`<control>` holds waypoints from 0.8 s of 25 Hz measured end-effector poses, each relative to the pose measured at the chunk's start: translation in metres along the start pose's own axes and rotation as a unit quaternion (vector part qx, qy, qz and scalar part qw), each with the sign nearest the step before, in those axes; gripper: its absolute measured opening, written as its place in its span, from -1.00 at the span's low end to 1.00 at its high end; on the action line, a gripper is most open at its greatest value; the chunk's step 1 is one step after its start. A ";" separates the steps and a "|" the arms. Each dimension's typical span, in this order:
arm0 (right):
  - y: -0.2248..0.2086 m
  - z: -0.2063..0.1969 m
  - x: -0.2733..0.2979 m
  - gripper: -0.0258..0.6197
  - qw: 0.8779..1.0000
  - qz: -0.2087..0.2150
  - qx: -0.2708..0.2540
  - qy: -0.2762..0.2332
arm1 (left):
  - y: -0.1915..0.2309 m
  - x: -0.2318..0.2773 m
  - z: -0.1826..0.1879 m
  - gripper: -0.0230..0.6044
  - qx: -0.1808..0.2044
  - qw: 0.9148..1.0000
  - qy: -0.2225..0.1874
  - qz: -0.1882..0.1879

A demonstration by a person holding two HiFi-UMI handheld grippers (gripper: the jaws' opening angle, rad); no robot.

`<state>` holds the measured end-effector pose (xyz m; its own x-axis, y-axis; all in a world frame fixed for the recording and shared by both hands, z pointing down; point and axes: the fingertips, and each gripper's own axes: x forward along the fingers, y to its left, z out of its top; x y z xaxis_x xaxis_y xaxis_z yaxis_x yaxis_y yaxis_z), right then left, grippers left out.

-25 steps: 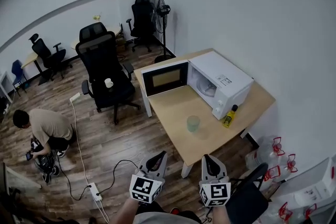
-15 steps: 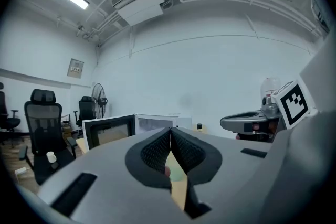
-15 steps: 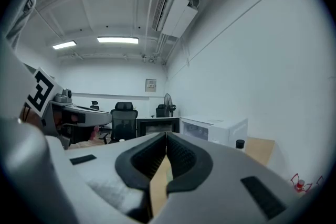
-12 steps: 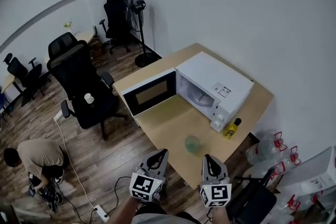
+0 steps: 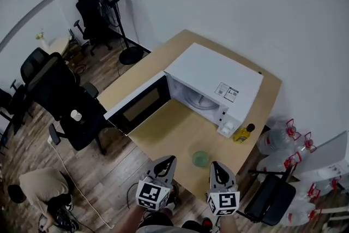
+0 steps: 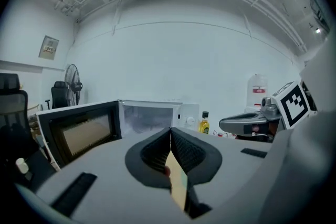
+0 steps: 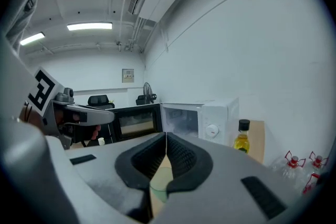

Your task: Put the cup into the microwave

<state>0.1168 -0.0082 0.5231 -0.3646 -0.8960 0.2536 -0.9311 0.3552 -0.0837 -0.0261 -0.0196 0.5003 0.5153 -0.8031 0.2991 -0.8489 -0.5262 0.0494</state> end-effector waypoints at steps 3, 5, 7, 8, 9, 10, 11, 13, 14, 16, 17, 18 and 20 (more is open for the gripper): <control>-0.007 -0.020 0.016 -0.86 1.000 -0.008 0.010 0.013 | 0.007 0.021 -0.016 -0.85 0.001 1.000 0.017 -0.016; -0.008 -0.033 0.024 -0.86 1.000 -0.008 0.015 0.022 | 0.011 0.029 -0.025 -0.85 -0.002 0.999 0.025 -0.022; -0.007 -0.047 0.029 -0.84 0.999 -0.003 0.022 0.034 | 0.014 0.034 -0.038 -0.85 -0.007 0.999 0.036 -0.023; -0.006 -0.054 0.031 -0.76 0.999 0.001 0.027 0.040 | 0.016 0.035 -0.044 -0.85 -0.009 0.999 0.042 -0.023; -0.005 -0.061 0.034 -0.61 0.998 0.007 0.033 0.045 | 0.018 0.037 -0.051 -0.85 -0.012 0.999 0.047 -0.022; -0.004 -0.068 0.037 -0.50 0.998 0.011 0.038 0.051 | 0.019 0.039 -0.057 -0.85 -0.013 0.998 0.052 -0.021; -0.003 -0.075 0.039 -0.38 0.997 0.016 0.042 0.056 | 0.020 0.041 -0.064 -0.85 -0.016 0.998 0.056 -0.021; 0.000 -0.088 0.043 -0.08 0.997 0.024 0.044 0.065 | 0.020 0.043 -0.075 -0.85 -0.021 0.997 0.066 -0.022; 0.002 -0.094 0.044 0.03 0.996 0.024 0.043 0.069 | 0.020 0.043 -0.080 -0.85 -0.024 0.997 0.071 -0.023; 0.004 -0.103 0.049 0.15 0.996 0.023 0.033 0.075 | 0.021 0.045 -0.089 -0.85 -0.028 0.996 0.078 -0.026; 0.006 -0.107 0.052 0.18 0.996 0.024 0.025 0.077 | 0.022 0.047 -0.094 -0.85 -0.029 0.996 0.080 -0.027; 0.008 -0.111 0.055 0.20 0.996 0.027 0.019 0.080 | 0.023 0.048 -0.098 -0.85 -0.030 0.996 0.082 -0.028; 0.012 -0.120 0.059 0.21 0.996 0.032 0.013 0.088 | 0.023 0.050 -0.104 -0.85 -0.030 0.995 0.085 -0.029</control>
<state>0.0854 -0.0248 0.6532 -0.4163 -0.8109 0.4112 -0.9073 0.4003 -0.1289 -0.0321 -0.0433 0.6157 0.5410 -0.7098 0.4511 -0.8261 -0.5491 0.1267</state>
